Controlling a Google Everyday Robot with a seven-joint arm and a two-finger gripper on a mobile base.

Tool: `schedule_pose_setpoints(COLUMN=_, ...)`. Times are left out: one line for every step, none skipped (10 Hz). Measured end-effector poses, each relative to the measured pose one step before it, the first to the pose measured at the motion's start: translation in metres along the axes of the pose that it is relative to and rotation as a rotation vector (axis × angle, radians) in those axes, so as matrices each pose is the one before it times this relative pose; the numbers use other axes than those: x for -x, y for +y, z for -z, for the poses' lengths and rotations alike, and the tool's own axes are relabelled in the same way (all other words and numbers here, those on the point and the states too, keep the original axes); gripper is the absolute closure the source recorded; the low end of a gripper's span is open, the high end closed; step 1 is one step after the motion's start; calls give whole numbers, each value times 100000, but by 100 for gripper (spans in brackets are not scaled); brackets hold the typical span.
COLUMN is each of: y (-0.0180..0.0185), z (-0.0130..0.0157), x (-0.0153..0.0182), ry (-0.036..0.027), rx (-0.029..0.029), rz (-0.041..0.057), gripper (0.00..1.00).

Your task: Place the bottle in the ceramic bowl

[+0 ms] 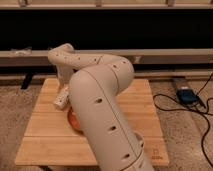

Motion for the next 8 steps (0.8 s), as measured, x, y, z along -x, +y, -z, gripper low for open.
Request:
schedule_pose_setpoints(y=251, z=-161, x=437, ry=858, rx=598, rz=-883, gripper=20)
schedule_pose_setpoints(y=199, z=-210, x=385, ry=522, rx=347, rz=-400, gripper=20)
schedule_pose_setpoints(y=1498, z=-697, x=992, ry=1409, rx=1083, rz=592, gripper=20)
schedule_pose_setpoints(y=443, z=-678, x=441, ry=1311, rx=396, rz=-49, gripper=20)
schedule_pose_setpoints(y=73, z=-451, x=190, ry=710, rx=83, rz=-246, gripper=20)
schedule_pose_setpoints(y=317, z=-554, x=111, ry=1169, rx=-248, rz=-1, gripper=20)
schedule_pose_setpoints(y=237, z=-615, x=57, ry=1096, rx=-426, rz=-37, gripper=20)
schedule_pose_setpoints(y=165, z=-592, x=86, ry=1161, rx=-263, rz=-317, gripper=20)
